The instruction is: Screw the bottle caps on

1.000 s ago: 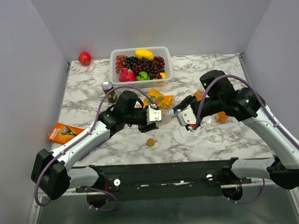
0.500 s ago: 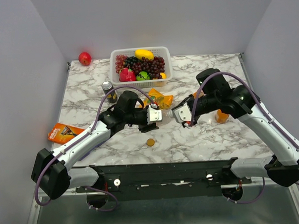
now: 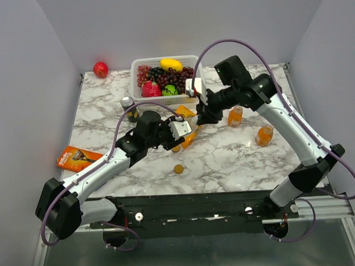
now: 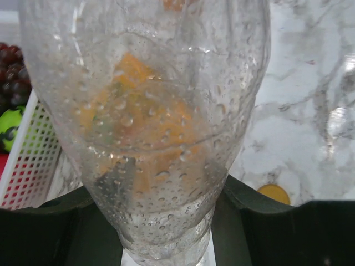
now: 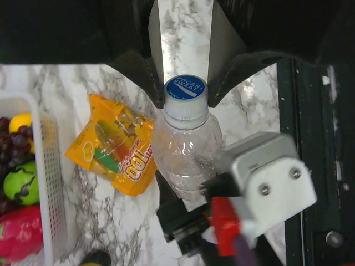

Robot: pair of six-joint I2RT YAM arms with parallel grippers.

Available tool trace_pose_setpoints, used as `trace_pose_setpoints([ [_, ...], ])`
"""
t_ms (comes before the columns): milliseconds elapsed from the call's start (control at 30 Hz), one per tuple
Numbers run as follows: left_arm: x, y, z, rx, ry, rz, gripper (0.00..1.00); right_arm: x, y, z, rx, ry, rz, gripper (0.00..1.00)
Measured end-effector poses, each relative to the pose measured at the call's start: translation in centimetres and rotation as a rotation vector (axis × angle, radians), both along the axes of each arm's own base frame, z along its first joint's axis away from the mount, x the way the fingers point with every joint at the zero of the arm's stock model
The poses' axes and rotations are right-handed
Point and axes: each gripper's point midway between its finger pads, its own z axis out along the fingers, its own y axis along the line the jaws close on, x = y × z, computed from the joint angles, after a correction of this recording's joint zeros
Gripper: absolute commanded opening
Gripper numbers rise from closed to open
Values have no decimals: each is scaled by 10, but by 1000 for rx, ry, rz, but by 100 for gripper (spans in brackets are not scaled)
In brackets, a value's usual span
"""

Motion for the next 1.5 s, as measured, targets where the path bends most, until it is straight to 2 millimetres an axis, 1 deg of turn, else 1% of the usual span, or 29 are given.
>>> trace_pose_setpoints([
  [133, 14, 11, -7, 36, -50, 112, 0, 15, 1, -13, 27, 225, -226, 0],
  [200, 19, 14, -6, 51, -78, 144, 0, 18, 0, -16, 50, 328, -310, 0],
  [267, 22, 15, -4, 58, -105, 165, 0, 21, -2, -17, 93, 471, -402, 0],
  [333, 26, 18, -4, 64, -122, 184, 0, 24, -3, -19, 125, 601, -462, 0],
  [400, 27, 20, -5, 72, -129, 195, 0, 27, -1, -22, 139, 692, -497, 0],
  [500, 26, 24, -11, 87, -127, 208, 0, 27, 3, -26, 140, 776, -525, 0],
  [533, 26, 25, -12, 89, -129, 211, 0, 27, 3, -27, 141, 795, -532, 2],
  [567, 26, 25, -12, 90, -131, 212, 0, 27, 4, -27, 142, 806, -536, 14],
  [600, 26, 26, -11, 90, -134, 212, 0, 26, 4, -26, 143, 813, -539, 29],
  [633, 26, 26, -11, 90, -136, 211, 0, 26, 4, -26, 145, 818, -539, 54],
  [667, 26, 25, -11, 88, -137, 211, 0, 26, 4, -25, 149, 823, -538, 63],
  [733, 28, 23, -6, 70, -146, 211, 0, 24, 4, -20, 164, 844, -521, 70],
  [800, 30, 17, 5, 24, -168, 207, 0, 28, 4, -9, 193, 823, -496, 72],
  [900, 25, 9, 14, -49, -141, 193, 0, 41, -2, 20, 264, 669, -431, 77],
  [967, 18, 3, 17, -99, -94, 168, 0, 44, -10, 35, 315, 545, -391, 81],
  [1033, 10, -5, 20, -154, -32, 139, 0, 35, -22, 42, 375, 431, -365, 83],
  [1100, 1, -14, 24, -213, 37, 114, 0, 17, -29, 46, 429, 348, -335, 83],
  [1133, -2, -18, 28, -241, 64, 102, 0, 11, -29, 45, 451, 328, -313, 83],
  [1167, -5, -21, 32, -264, 84, 93, 0, 3, -29, 57, 480, 290, -289, 83],
  [1233, -10, -30, 44, -317, 123, 65, 0, 4, -24, 69, 520, 240, -255, 83],
  [1300, -13, -36, 55, -354, 145, 44, 0, 11, -20, 69, 541, 221, -247, 83],
  [1367, -15, -41, 63, -382, 161, 21, 0, 17, -17, 61, 544, 232, -254, 82],
  [1433, -16, -45, 68, -396, 172, 7, 0, 23, -14, 55, 547, 252, -262, 81],
  [1500, -16, -45, 66, -400, 192, 10, 0, 27, -11, 53, 556, 268, -270, 80],
])
